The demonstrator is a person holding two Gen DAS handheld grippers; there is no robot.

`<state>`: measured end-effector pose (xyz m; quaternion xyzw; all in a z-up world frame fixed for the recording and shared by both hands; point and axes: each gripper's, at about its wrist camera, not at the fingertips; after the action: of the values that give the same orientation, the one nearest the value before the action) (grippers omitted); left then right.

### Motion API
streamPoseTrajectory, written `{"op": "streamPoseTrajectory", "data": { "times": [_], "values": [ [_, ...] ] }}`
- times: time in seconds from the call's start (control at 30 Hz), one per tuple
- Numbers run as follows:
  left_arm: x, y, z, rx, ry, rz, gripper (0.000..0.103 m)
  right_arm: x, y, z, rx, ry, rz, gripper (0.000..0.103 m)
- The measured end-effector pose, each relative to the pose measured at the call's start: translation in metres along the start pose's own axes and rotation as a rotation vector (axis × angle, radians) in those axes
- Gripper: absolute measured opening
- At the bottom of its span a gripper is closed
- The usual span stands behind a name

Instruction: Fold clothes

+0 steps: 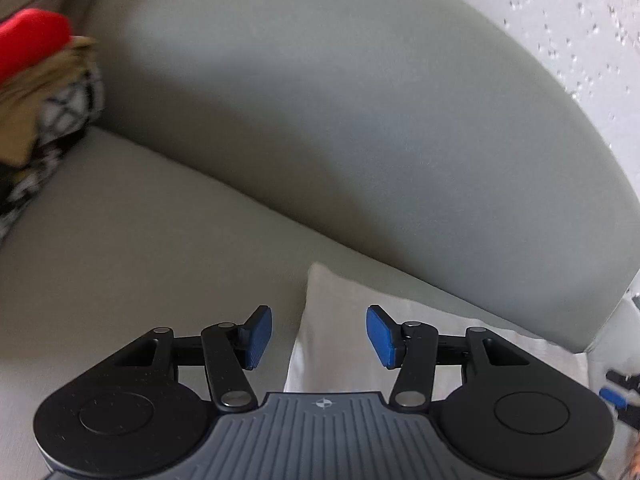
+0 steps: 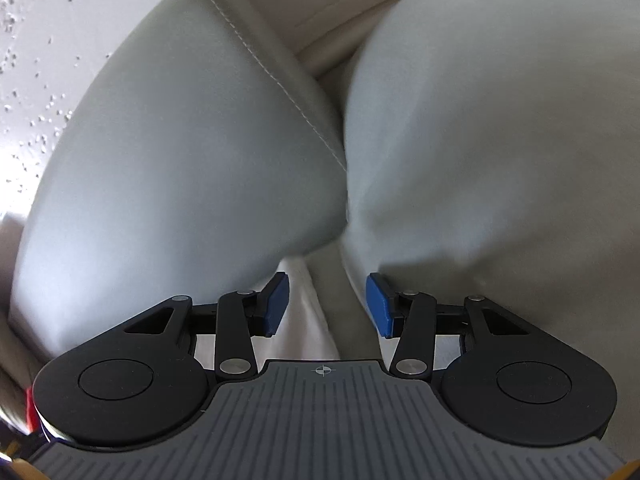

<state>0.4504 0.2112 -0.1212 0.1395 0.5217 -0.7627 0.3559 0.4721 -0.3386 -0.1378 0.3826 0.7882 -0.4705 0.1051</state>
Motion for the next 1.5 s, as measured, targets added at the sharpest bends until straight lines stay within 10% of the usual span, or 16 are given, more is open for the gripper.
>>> {"op": "streamPoseTrajectory", "data": {
  "times": [0.27, 0.33, 0.63, 0.73, 0.83, 1.07, 1.27, 1.5],
  "values": [
    [0.000, 0.016, 0.017, 0.021, 0.133, -0.007, 0.004, -0.005, 0.044, -0.027, -0.003, -0.222, -0.056, 0.031],
    [0.003, 0.010, 0.023, 0.000, 0.175, 0.019, 0.003, -0.002, 0.045, -0.033, -0.018, -0.253, -0.063, 0.004],
    [0.024, 0.010, 0.044, -0.221, 0.320, 0.109, 0.004, 0.027, 0.046, -0.060, 0.225, -0.440, 0.144, 0.002],
    [0.029, 0.014, 0.047, -0.267, 0.316, 0.133, 0.014, 0.037, 0.055, -0.066, 0.292, -0.476, 0.155, 0.007],
    [0.028, 0.002, 0.047, -0.346, 0.309, 0.138, 0.056, 0.035, 0.038, -0.071, 0.276, -0.404, 0.158, 0.035],
    [0.018, -0.073, 0.026, -0.445, 0.172, 0.127, 0.050, 0.037, -0.088, -0.072, 0.249, -0.196, 0.281, 0.036],
    [0.049, -0.184, 0.027, -0.305, 0.151, 0.073, 0.053, 0.064, -0.228, -0.060, 0.135, -0.083, 0.290, 0.042],
    [0.155, -0.268, 0.089, -0.227, 0.281, 0.056, 0.068, 0.138, -0.271, -0.069, 0.036, -0.269, 0.053, 0.058]
  ]
}}
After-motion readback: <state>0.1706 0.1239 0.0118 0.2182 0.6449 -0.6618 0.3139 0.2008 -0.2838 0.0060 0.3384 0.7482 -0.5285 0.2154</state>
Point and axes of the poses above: each gripper's, at about its wrist camera, not at the fingertips, and y roughly the way its jaws point, z to its right, x to its underside, and after that the axes turned 1 degree about -y, right-handed
